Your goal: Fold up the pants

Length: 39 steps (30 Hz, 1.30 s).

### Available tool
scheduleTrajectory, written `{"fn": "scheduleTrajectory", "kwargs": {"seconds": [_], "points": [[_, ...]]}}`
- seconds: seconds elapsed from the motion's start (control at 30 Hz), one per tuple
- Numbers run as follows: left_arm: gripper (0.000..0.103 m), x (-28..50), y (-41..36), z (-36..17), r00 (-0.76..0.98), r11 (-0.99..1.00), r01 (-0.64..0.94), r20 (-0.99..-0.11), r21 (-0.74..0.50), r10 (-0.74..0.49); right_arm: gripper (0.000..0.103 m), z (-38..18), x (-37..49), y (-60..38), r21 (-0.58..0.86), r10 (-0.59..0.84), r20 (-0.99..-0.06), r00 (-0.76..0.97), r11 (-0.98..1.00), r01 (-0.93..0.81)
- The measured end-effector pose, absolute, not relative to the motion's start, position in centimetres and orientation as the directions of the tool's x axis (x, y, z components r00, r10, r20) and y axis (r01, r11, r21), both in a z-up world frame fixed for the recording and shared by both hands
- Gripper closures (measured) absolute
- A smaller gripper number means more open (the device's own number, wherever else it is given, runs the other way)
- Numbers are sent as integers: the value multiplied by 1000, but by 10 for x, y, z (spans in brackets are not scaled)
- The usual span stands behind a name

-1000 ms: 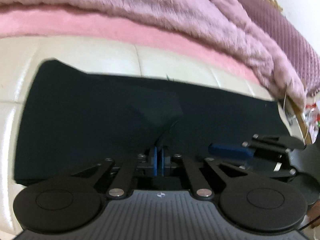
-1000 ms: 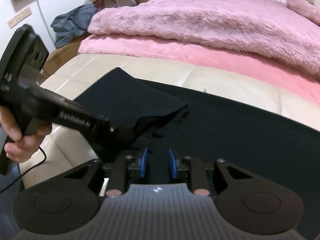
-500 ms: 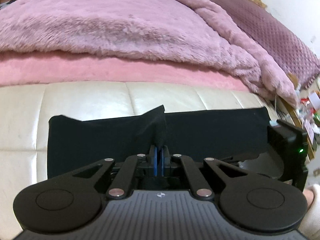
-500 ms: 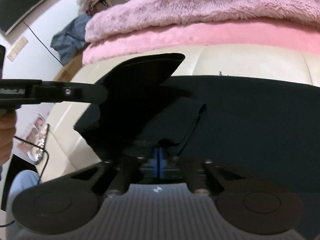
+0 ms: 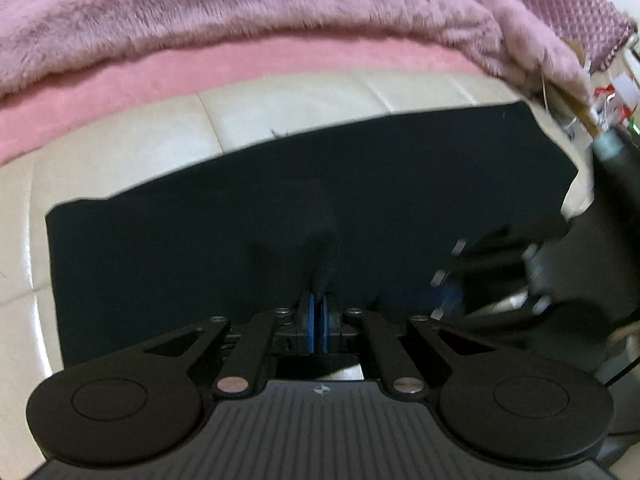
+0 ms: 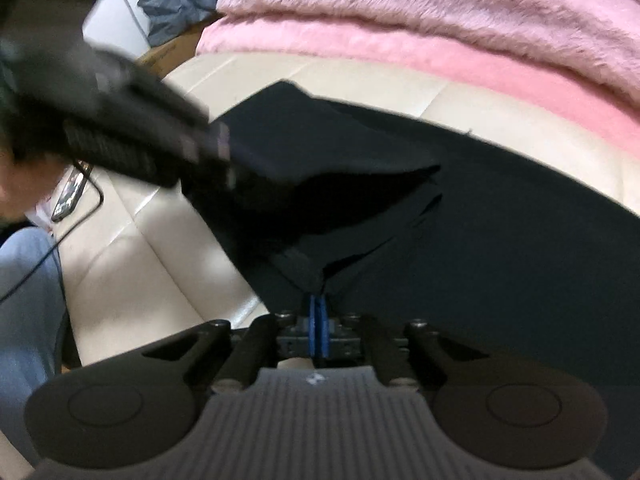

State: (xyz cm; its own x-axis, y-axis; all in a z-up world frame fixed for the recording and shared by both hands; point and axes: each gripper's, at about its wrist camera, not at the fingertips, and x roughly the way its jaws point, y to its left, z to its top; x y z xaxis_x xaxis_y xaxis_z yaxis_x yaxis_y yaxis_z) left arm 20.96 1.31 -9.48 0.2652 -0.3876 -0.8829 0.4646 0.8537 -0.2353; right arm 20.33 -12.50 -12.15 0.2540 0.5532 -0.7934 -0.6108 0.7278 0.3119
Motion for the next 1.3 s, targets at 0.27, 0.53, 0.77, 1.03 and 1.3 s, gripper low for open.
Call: {"fn": "scheduleTrajectory", "kwargs": {"seconds": [0.27,0.53,0.77,1.03,1.3], "points": [[100,202,4,-87,294,848,501,-887,-174,-356,103,-121,209,-121,266,532,-783,324,756,-599],[100,201,-19,-118,237,844,512,-917,-163,-321,103,-135,209,-121,275,518,-795,316,771,-574],[76,203,6,-105,279,868,413,-868,-276,-410,101,-124,201,-134,252,489,-803,340,796,-550],[64,216,83,-93,482,963,204,-838,-175,-255,67,-117,203,-167,442,571,-729,376,813,-378],[84,239,134,-112,505,987,7,-851,-163,-144,68,-121,215,-165,464,545,-725,421,838,-286]]}}
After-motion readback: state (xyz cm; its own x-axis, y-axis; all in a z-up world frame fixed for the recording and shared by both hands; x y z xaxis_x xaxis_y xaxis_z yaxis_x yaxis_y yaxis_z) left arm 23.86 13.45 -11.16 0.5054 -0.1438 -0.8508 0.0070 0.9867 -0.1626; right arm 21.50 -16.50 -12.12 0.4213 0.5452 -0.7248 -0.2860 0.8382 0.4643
